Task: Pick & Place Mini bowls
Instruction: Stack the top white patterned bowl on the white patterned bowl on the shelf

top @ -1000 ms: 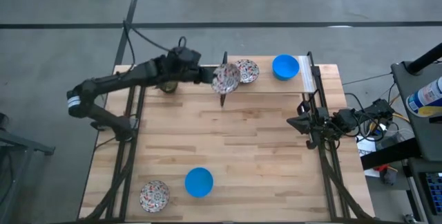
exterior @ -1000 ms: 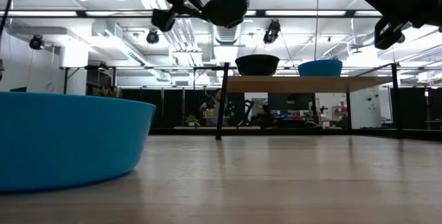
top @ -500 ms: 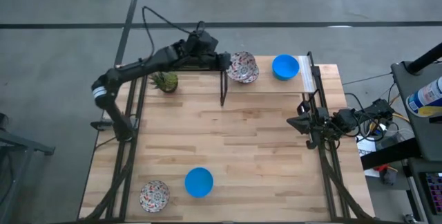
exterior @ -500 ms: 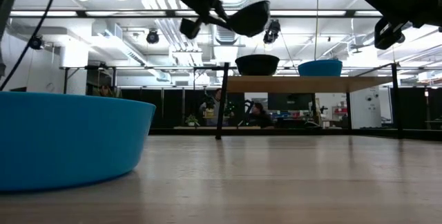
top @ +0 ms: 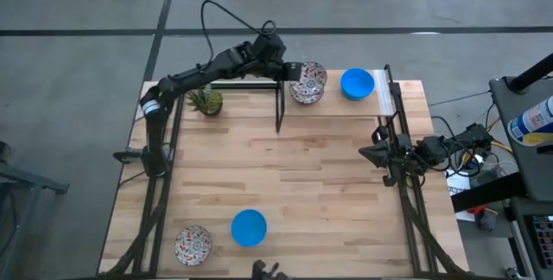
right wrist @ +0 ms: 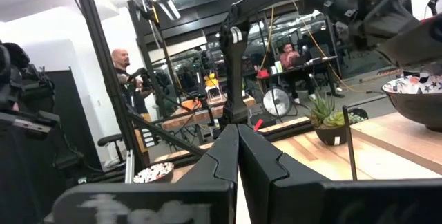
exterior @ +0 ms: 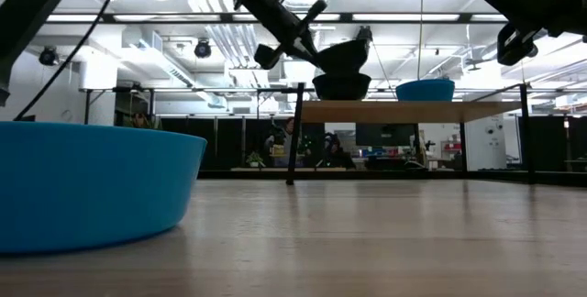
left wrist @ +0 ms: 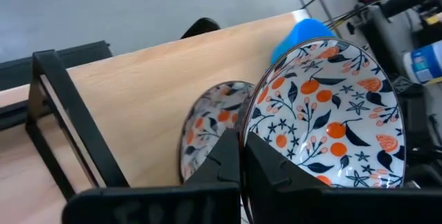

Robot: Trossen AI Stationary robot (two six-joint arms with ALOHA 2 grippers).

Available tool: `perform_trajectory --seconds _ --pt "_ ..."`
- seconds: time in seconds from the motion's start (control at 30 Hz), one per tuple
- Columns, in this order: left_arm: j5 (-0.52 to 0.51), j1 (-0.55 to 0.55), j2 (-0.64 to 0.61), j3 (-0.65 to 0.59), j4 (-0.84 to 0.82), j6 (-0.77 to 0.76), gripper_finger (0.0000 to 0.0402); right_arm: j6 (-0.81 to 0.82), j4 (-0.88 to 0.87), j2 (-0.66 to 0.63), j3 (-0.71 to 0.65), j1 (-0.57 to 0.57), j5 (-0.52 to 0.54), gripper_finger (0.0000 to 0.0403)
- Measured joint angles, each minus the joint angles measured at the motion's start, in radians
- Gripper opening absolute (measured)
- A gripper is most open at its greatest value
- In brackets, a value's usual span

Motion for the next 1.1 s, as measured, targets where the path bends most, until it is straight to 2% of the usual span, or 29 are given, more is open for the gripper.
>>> perform_trajectory --seconds 0.13,0.37,1.1 --pt "0.004 0.009 0.041 0.049 -0.05 0.016 0.0001 0.0 0.0 0.0 0.0 0.0 0.0 0.0008" --pt "-0.002 0.009 0.063 0.053 -0.107 0.03 0.0001 0.0 0.0 0.0 0.0 0.0 0.0 0.0008" --pt "-0.027 0.006 0.062 0.048 -0.102 0.014 0.0015 0.0 0.0 0.0 0.0 0.0 0.0 0.0008"
